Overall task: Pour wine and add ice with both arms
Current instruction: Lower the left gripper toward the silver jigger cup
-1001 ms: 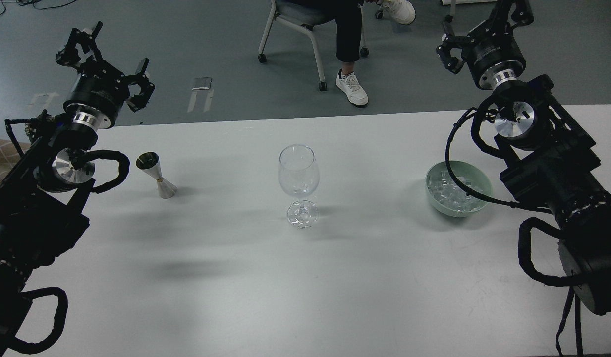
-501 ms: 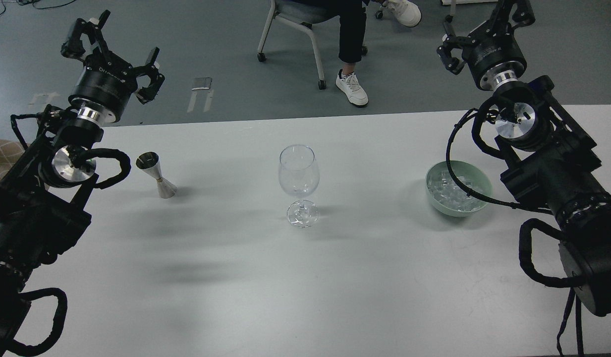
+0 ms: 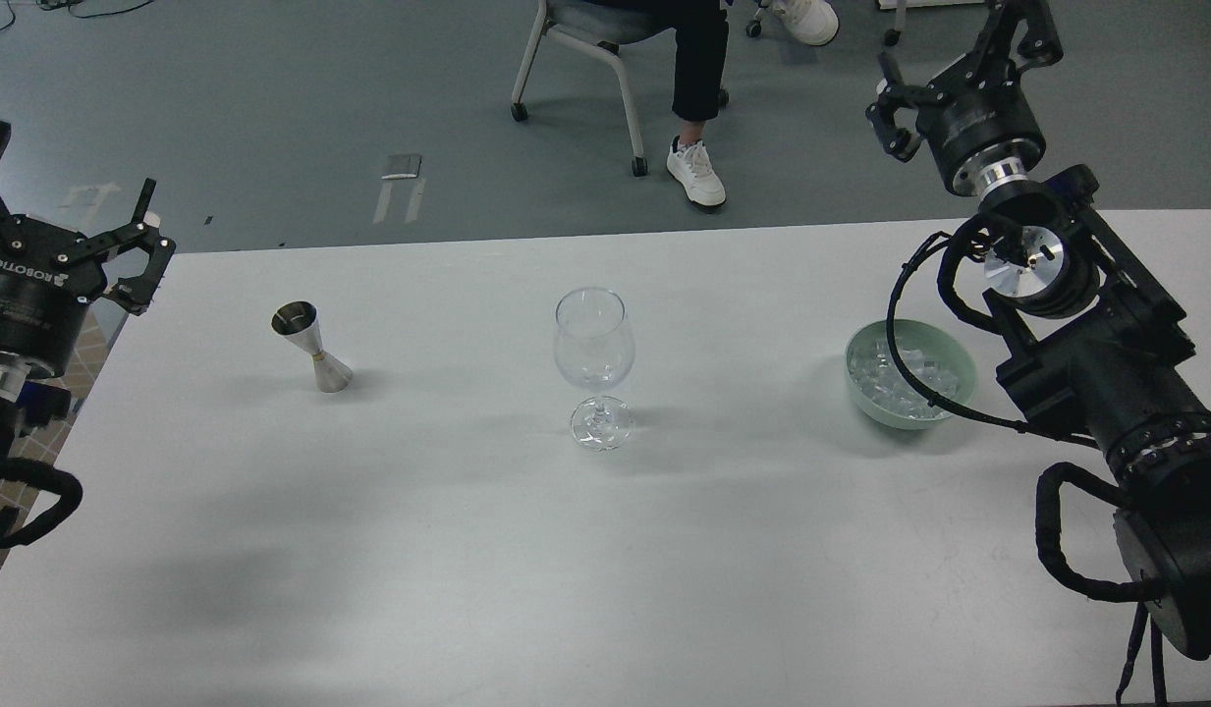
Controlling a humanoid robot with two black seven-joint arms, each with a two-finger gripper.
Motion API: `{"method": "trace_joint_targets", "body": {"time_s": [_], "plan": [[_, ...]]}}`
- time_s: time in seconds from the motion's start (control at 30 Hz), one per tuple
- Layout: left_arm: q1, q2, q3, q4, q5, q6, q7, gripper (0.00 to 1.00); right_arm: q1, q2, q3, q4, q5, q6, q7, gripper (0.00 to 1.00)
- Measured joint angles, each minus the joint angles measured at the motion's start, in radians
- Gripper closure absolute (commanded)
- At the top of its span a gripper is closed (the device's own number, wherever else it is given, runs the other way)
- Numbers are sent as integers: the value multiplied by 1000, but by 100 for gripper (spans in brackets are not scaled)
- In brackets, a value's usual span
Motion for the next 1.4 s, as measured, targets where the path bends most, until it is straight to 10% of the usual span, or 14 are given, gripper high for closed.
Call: {"method": "trace_joint_targets", "body": {"time_s": [0.4, 0.83, 1.4], "plan": [[425, -101, -149, -228, -5, 30, 16, 2, -17, -10, 0, 10, 0, -3, 0, 0], [244, -304, -48, -153, -8, 308, 125, 5, -42, -50, 0, 8, -1, -6, 5, 0], [153, -466, -44, 20, -2, 315, 117, 27, -63, -98, 0, 10, -2, -5, 9, 0]]}}
